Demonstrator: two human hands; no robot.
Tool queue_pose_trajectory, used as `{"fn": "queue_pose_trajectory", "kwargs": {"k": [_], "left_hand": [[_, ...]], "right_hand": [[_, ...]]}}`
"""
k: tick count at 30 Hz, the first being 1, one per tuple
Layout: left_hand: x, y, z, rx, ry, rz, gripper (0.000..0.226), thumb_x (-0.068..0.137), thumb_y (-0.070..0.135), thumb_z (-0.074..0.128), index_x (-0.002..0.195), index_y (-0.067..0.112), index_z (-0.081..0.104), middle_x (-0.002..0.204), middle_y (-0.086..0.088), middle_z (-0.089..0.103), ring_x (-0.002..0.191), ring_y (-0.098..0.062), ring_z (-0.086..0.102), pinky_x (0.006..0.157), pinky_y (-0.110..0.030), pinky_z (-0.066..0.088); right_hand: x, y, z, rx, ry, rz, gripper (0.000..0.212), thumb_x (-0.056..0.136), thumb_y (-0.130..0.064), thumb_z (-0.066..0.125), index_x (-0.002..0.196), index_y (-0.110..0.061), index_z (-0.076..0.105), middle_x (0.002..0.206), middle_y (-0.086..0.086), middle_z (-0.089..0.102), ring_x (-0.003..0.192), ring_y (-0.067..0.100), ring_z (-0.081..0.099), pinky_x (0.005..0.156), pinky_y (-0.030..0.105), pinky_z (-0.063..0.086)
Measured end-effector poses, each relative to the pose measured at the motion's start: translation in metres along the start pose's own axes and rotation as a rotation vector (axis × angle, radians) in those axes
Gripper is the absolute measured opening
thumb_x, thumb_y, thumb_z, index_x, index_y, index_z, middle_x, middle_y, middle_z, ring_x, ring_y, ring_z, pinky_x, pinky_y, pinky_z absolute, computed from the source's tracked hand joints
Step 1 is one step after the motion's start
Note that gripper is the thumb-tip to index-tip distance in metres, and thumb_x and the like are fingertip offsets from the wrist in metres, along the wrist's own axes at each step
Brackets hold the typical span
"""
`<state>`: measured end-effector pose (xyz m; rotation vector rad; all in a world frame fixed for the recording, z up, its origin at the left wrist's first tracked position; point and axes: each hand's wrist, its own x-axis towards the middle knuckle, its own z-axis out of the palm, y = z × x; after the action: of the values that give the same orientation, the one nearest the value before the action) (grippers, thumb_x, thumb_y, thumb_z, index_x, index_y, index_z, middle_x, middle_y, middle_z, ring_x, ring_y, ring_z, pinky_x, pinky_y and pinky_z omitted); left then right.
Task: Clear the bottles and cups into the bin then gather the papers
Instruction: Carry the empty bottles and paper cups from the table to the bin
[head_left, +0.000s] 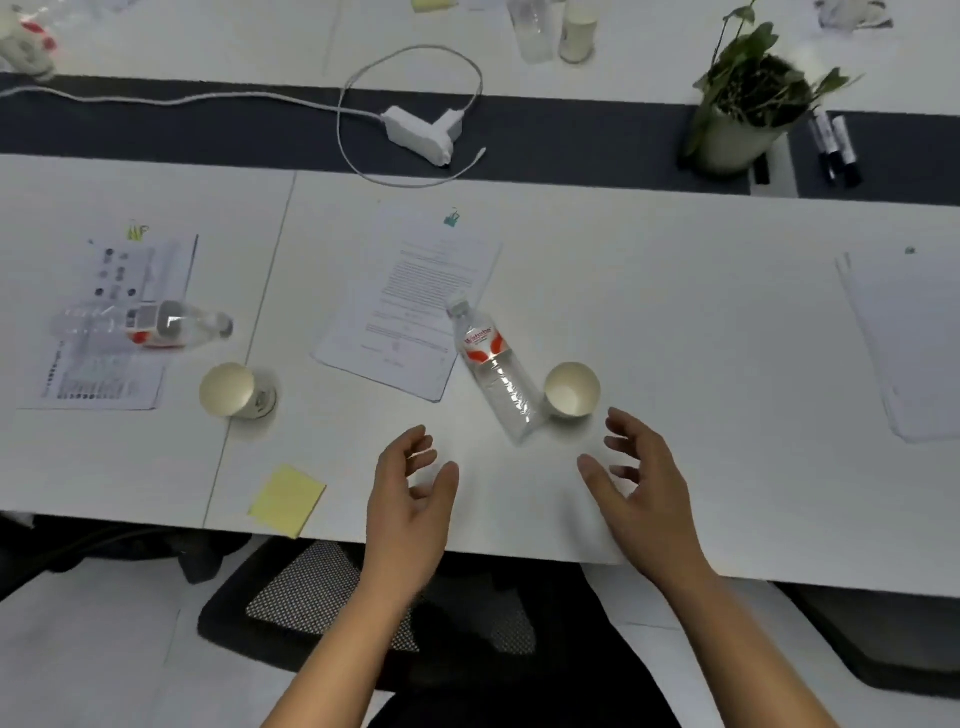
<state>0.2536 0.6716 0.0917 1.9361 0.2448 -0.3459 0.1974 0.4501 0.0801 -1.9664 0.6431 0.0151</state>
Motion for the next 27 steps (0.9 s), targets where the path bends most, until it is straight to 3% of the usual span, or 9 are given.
{"fn": "queue_pose_trajectory", "kwargs": {"k": [3,5,7,11,15,17,20,24,27], "left_hand": [[0.040,-0.003,0.040,-0.054,-0.029,-0.194,0.039,0.095,0.021,0.061,0.130,0.027,0.045,0.128,0.005,0.054,0.112,-0.006,0.057,0.089,-0.016,0.049],[0.067,-0.006,0.064,-0.081,-0.045,-0.299,0.047,0.096,0.028,0.060,0.138,0.024,0.041,0.127,0.004,0.052,0.113,-0.008,0.055,0.100,-0.033,0.049],[0.091,-0.007,0.085,-0.059,-0.060,-0.365,0.055,0.096,0.037,0.059,0.143,0.021,0.037,0.130,0.003,0.048,0.116,-0.010,0.052,0.104,-0.036,0.045],[0.135,-0.008,0.118,-0.017,-0.027,-0.333,0.041,0.083,0.053,0.066,0.108,0.021,0.057,0.105,0.002,0.065,0.098,-0.013,0.065,0.088,-0.032,0.052],[0.158,-0.023,0.136,0.115,0.051,-0.272,0.073,0.060,0.067,0.072,0.116,0.023,0.058,0.108,0.003,0.068,0.098,-0.018,0.068,0.085,-0.043,0.058],[0.157,-0.016,0.138,0.090,0.071,-0.281,0.069,0.062,0.057,0.073,0.117,0.021,0.055,0.109,0.004,0.067,0.097,-0.016,0.067,0.087,-0.044,0.057],[0.143,0.001,0.134,-0.001,0.091,-0.245,0.054,0.071,0.042,0.075,0.117,0.029,0.048,0.111,0.011,0.063,0.102,-0.012,0.064,0.094,-0.043,0.053],[0.114,0.031,0.102,-0.024,0.107,-0.043,0.058,0.085,0.035,0.072,0.135,0.031,0.044,0.124,0.004,0.050,0.104,0.001,0.055,0.085,-0.016,0.047],[0.082,0.057,0.065,-0.026,0.141,0.108,0.064,0.090,0.033,0.069,0.144,0.025,0.036,0.127,-0.002,0.042,0.106,0.001,0.054,0.076,-0.001,0.041]], "right_hand": [[0.046,0.021,0.010,-0.079,-0.067,-0.040,0.076,0.084,-0.029,0.077,0.146,-0.034,0.035,0.140,-0.019,0.041,0.126,-0.002,0.046,0.101,0.030,0.047],[0.073,0.036,0.017,-0.141,-0.098,-0.086,0.091,0.080,-0.032,0.081,0.152,-0.026,0.025,0.151,-0.012,0.033,0.140,0.008,0.037,0.110,0.035,0.040],[0.093,0.048,0.026,-0.171,-0.128,-0.104,0.109,0.076,-0.037,0.083,0.157,-0.020,0.012,0.160,-0.006,0.020,0.148,0.015,0.025,0.117,0.040,0.032],[0.118,0.063,0.039,-0.126,-0.141,-0.063,0.128,0.068,-0.042,0.089,0.157,-0.024,-0.002,0.164,-0.006,0.013,0.150,0.015,0.022,0.117,0.044,0.033],[0.127,0.067,0.034,-0.080,-0.092,0.077,0.102,0.069,-0.033,0.089,0.151,-0.028,0.028,0.133,-0.019,0.050,0.123,0.004,0.049,0.096,0.022,0.039],[0.129,0.069,0.031,-0.100,-0.076,0.059,0.083,0.069,-0.033,0.089,0.139,-0.029,0.045,0.131,-0.018,0.056,0.120,0.006,0.054,0.095,0.017,0.038],[0.129,0.056,0.017,-0.076,-0.022,0.069,0.075,0.069,-0.035,0.088,0.132,-0.032,0.048,0.122,-0.024,0.054,0.111,0.000,0.053,0.092,0.018,0.039],[0.121,0.015,-0.005,0.015,0.082,0.060,0.074,0.070,-0.040,0.086,0.129,-0.035,0.042,0.109,-0.028,0.053,0.097,0.000,0.055,0.085,0.023,0.045],[0.100,-0.023,-0.019,0.109,0.180,0.017,0.071,0.071,-0.039,0.086,0.123,-0.040,0.038,0.104,-0.029,0.054,0.094,-0.011,0.056,0.075,0.014,0.044]]}}
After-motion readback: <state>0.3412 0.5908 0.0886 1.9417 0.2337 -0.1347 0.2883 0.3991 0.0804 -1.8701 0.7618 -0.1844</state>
